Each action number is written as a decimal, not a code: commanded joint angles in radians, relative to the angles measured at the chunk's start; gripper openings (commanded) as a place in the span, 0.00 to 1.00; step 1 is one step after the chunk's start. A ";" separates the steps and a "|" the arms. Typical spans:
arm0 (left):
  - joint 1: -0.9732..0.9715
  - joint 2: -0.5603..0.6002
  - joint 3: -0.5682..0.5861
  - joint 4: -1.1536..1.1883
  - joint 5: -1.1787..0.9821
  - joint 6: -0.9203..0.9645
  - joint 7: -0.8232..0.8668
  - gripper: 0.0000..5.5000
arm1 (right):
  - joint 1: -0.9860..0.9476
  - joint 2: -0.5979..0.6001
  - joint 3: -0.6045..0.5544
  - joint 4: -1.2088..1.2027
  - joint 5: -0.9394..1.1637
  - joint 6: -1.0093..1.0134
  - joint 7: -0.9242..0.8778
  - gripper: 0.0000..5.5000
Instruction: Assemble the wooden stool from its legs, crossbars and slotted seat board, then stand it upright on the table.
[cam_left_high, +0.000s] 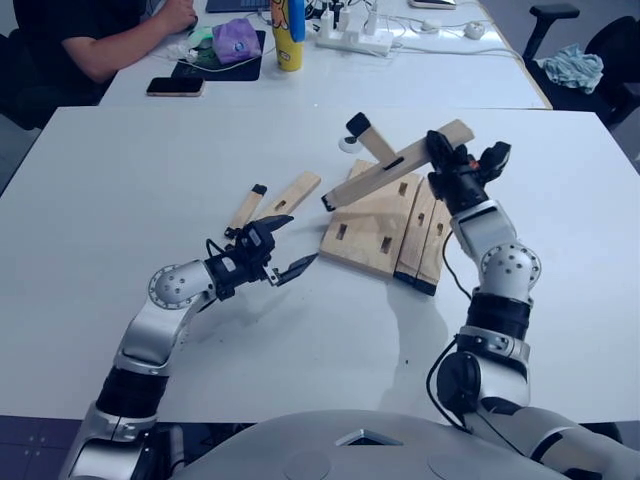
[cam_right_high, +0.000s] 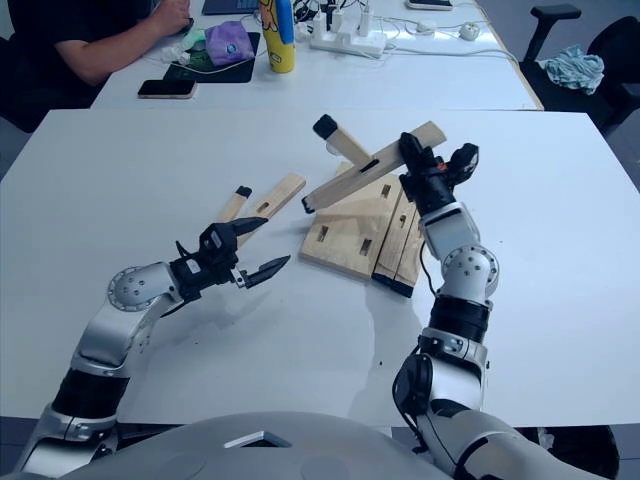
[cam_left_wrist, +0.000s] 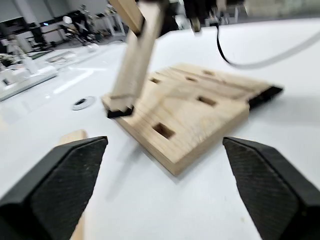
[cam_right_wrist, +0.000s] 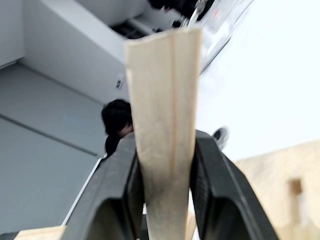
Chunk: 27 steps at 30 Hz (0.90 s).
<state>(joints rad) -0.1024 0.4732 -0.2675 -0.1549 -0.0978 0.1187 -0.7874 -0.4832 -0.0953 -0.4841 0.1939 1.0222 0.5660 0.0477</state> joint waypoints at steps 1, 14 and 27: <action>-0.171 -0.011 -0.119 0.160 0.117 -0.095 -0.075 0.80 | -0.081 -0.033 -0.013 0.065 -0.016 -0.019 0.023 0.19; -0.469 -0.089 -0.256 0.604 0.226 -0.178 -0.285 0.80 | -0.101 -0.010 -0.009 0.075 -0.035 -0.021 0.031 0.19; -0.558 -0.140 -0.280 0.711 0.259 -0.134 -0.352 0.80 | -0.061 0.041 0.000 0.020 -0.038 -0.023 0.007 0.19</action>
<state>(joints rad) -0.6408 0.3353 -0.5278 0.5237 0.1224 -0.0574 -1.1203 -0.5575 -0.0665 -0.4882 0.2378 0.9878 0.5434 0.0691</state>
